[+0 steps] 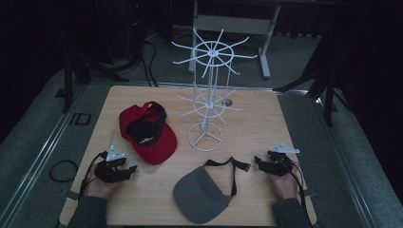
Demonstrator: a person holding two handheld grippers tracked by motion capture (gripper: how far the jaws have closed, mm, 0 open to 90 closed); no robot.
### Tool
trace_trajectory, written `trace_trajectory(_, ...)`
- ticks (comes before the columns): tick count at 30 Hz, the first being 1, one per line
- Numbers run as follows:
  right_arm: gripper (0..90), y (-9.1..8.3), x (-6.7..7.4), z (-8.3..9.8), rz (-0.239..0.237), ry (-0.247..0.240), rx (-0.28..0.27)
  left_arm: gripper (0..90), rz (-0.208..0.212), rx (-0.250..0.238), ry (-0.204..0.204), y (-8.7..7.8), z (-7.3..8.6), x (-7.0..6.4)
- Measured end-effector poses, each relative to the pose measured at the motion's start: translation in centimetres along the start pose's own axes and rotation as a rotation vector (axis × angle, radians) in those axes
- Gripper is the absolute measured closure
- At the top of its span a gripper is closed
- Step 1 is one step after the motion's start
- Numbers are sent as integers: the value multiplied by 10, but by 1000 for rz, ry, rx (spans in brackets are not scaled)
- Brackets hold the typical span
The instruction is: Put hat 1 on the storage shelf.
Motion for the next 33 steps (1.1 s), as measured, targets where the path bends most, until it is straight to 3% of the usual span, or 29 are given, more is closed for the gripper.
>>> trace_trajectory(5,324,0,0,0,-3,-3,1,362,6,12,6,1,-1,-2)
trace_trajectory(9,322,0,0,0,-4,-4,2,360,6,28,7,2,-3,-3)
trace_trajectory(15,320,0,0,0,-4,-3,2,456,9,59,-23,-2,-5,-3)
trace_trajectory(19,313,0,0,0,1,0,2,432,40,39,-30,-11,-11,-6)
trace_trajectory(33,302,0,0,0,6,6,5,270,35,-9,-85,-22,-22,-4)
Point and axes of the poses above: each handheld gripper's, and its own axes: y roughly forward along the jaws, z roughly out of its underside, x roughly to its left, the point moved 3 cm from there along y, roughly forward along the jaws, and after that the axes turned 5 degrees about -x, right-handed, at the moved point
